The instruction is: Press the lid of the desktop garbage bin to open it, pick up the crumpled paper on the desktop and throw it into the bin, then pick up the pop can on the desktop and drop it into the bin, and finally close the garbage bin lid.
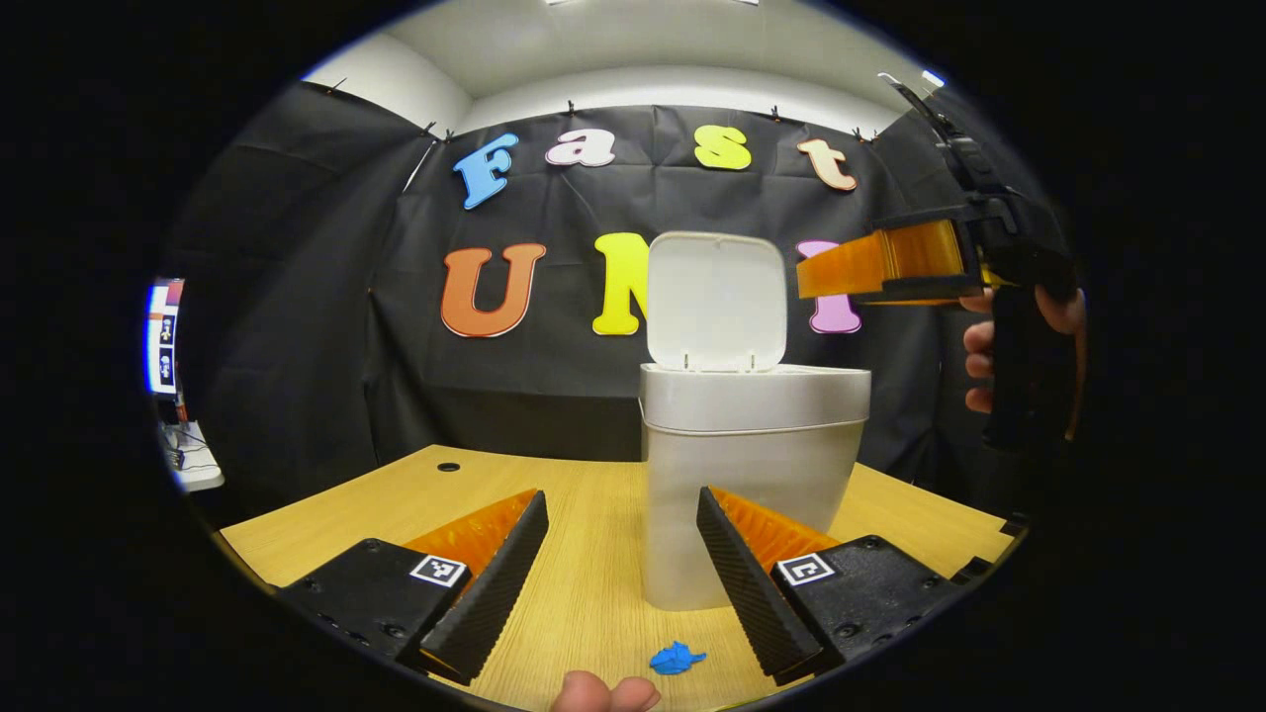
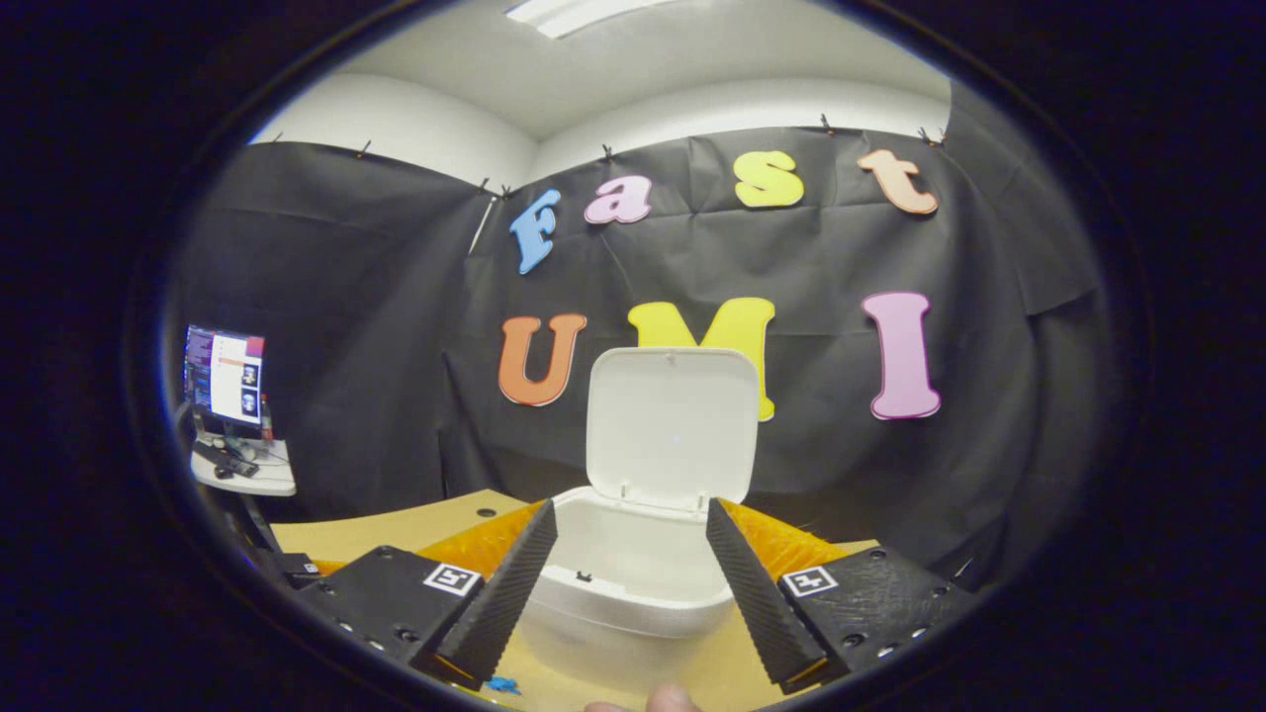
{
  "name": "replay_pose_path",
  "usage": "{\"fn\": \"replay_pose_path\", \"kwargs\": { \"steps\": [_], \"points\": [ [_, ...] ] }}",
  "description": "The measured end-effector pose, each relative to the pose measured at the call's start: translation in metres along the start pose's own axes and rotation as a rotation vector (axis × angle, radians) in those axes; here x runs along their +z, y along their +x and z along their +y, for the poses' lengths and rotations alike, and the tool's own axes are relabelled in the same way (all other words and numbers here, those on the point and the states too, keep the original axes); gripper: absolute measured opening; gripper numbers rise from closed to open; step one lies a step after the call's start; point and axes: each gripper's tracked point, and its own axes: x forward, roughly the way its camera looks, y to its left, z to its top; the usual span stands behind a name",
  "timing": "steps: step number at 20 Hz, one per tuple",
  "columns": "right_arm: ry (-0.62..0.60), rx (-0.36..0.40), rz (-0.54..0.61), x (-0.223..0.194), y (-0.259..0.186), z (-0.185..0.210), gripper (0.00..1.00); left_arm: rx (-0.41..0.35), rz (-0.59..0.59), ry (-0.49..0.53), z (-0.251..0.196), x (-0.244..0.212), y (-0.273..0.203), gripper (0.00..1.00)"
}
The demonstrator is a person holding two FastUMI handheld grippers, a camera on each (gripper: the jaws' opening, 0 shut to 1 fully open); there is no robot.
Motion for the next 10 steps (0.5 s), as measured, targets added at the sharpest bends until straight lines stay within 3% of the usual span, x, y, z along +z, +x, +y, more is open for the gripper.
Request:
{"fn": "replay_pose_path", "kwargs": {
  "steps": [5, 10],
  "points": [
    [0.006, -0.062, -0.028, -0.019, -0.024, -0.005, 0.96, -0.025, 0.034, -0.068, -0.008, -0.007, 0.001, 0.98],
    [0.047, -0.084, -0.014, -0.04, -0.048, -0.01, 0.95, -0.014, 0.072, -0.051, -0.002, -0.022, 0.0, 0.98]
  ]
}}
